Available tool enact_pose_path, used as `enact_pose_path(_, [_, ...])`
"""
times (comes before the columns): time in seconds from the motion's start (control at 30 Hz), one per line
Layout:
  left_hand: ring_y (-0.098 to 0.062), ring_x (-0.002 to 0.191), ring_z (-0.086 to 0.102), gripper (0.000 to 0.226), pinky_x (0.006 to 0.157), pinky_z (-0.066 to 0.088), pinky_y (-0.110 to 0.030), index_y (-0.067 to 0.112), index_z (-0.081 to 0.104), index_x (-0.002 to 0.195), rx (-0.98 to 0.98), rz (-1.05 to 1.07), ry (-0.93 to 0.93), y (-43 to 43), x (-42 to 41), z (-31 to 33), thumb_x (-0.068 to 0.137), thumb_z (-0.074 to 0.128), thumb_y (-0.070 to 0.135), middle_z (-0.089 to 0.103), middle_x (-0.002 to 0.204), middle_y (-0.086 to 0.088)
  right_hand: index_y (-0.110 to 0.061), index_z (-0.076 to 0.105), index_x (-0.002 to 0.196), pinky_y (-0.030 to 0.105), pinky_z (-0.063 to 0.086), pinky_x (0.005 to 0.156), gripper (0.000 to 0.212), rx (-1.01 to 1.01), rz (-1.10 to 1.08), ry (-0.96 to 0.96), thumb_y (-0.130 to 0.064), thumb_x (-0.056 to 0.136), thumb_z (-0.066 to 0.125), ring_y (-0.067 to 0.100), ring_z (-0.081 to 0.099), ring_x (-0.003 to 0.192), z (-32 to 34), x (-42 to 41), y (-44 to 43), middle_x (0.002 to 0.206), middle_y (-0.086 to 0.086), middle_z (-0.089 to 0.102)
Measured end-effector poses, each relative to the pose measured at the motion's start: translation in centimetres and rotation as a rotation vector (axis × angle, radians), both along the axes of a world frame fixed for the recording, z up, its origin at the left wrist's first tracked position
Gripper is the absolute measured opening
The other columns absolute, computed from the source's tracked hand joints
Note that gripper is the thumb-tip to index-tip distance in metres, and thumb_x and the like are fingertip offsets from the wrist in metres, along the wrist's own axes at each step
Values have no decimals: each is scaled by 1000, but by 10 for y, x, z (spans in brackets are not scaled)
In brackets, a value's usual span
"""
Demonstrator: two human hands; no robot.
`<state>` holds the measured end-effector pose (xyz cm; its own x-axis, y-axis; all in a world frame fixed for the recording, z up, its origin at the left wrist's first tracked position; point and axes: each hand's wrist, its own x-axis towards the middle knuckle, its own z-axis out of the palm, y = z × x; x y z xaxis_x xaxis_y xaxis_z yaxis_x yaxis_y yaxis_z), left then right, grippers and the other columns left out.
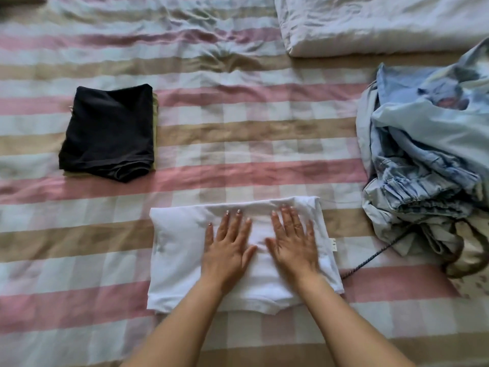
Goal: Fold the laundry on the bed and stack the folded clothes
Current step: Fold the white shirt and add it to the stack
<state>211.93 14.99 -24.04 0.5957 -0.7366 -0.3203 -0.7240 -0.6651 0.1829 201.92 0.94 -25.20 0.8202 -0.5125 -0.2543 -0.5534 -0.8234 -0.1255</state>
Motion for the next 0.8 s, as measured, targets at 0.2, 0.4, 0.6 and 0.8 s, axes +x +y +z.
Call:
enact_pose_path(0.2, [-33,143,9,77,113,7,-49,19,23,145,-40,146,-30,-1,7,5,82,10,61,13,155,-11,-26,-10,145,42,-3,114,75,70,-256,-42,-62,78,-12,15,-8,144,15,-21,-43,156,-1,-10])
enact_pose_path(0.4, [-33,85,60,27,64,49,-35,6,63,102,-411,79,112,-103,-40,31,82,64,25,63,96,-12,-6,66,107,45,48,73,40,-39,-623,-387,-29,74,68,40,59,89,45,-70,-4,101,16,65])
enact_pose_path(0.6, [-25,105,48,48,79,42,-38,13,44,114,-223,222,198,-177,-54,23,83,58,46,49,112,-5,-20,65,101,37,34,77,37,299,-1006,-191,-39,72,75,28,52,102,39,-102,11,99,2,66])
enact_pose_path(0.8, [-32,89,55,17,67,39,-35,4,49,102,-427,357,366,-175,-41,27,85,49,7,59,98,-15,-25,60,72,33,41,66,18,440,-1100,-499,-17,74,76,28,58,81,51,-99,26,75,3,63])
